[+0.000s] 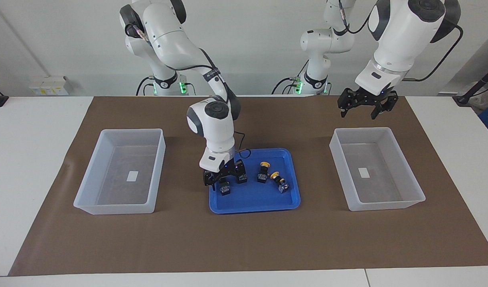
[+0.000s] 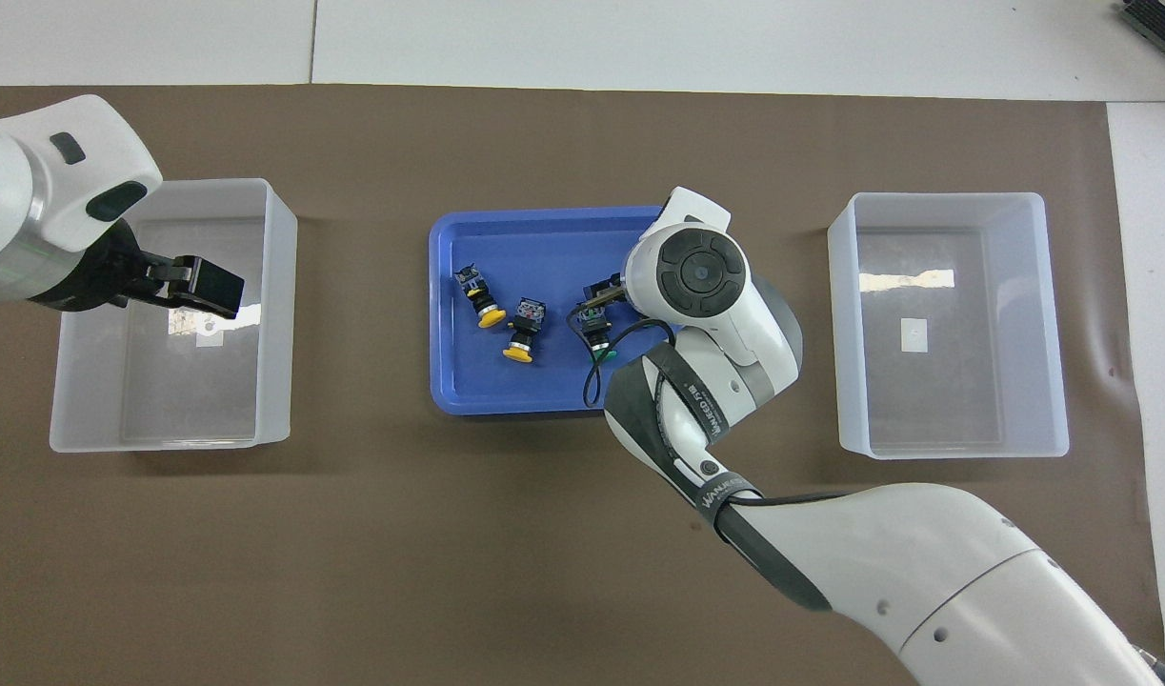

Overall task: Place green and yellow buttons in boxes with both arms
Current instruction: 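Grasp the green button with the right gripper while the left gripper reaches the tray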

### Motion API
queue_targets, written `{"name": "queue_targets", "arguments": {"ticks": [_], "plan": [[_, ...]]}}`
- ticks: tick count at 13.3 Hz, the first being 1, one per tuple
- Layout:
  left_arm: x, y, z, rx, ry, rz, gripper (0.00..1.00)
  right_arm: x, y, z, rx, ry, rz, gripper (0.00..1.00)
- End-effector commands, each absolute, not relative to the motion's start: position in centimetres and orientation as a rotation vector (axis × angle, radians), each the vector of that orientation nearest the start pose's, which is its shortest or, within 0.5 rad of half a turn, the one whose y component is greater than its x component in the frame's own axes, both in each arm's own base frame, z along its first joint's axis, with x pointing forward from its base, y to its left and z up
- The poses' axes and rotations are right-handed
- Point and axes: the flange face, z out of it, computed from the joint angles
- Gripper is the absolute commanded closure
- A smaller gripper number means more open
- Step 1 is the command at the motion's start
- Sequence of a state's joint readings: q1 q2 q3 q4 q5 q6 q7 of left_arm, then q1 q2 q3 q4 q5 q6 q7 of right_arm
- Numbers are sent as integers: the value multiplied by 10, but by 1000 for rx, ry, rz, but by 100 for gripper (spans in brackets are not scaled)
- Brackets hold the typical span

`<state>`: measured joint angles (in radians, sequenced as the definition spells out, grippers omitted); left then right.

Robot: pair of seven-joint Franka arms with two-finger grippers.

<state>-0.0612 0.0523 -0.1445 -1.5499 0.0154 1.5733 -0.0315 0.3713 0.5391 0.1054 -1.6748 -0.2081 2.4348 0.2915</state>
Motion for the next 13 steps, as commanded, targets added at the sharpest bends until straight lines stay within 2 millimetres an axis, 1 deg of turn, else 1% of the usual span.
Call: {"name": "queue_targets", "arguments": {"ticks": [1, 2, 3, 4, 5, 6, 7, 8, 9, 10, 12, 13], "plan": [[554, -113, 607, -3109, 281, 22, 0, 624, 315, 304, -3086, -455, -419, 0], [554, -115, 607, -3110, 279, 6, 0, 623, 315, 304, -3086, -456, -416, 10], [551, -123, 601, -3110, 282, -16, 0, 622, 315, 303, -3088, -458, -412, 25], [547, -140, 588, -3111, 272, -32, 0, 622, 315, 303, -3088, -458, -412, 41], [545, -156, 577, -3119, 209, -54, 0, 622, 315, 303, -3088, -455, -412, 50], [545, -170, 565, -3131, 152, -62, 0, 622, 314, 303, -3090, -455, -410, 64], [547, -193, 553, -3142, 128, -67, 0, 622, 314, 303, -3090, -455, -411, 84], [555, -211, 534, -3158, 53, -74, 0, 622, 314, 303, -3092, -453, -409, 100], [560, -229, 516, -3179, -43, -90, 0, 623, 313, 305, -3093, -454, -410, 100], [566, -242, 500, -3204, -96, -116, 0, 624, 309, 313, -3094, -448, -423, 100], [569, -246, 472, -3273, -180, -173, 0, 628, 296, 344, -3103, -419, -453, 100], [572, -247, 453, -3282, -207, -184, 0, 629, 284, 362, -3115, -391, -458, 100]]}}
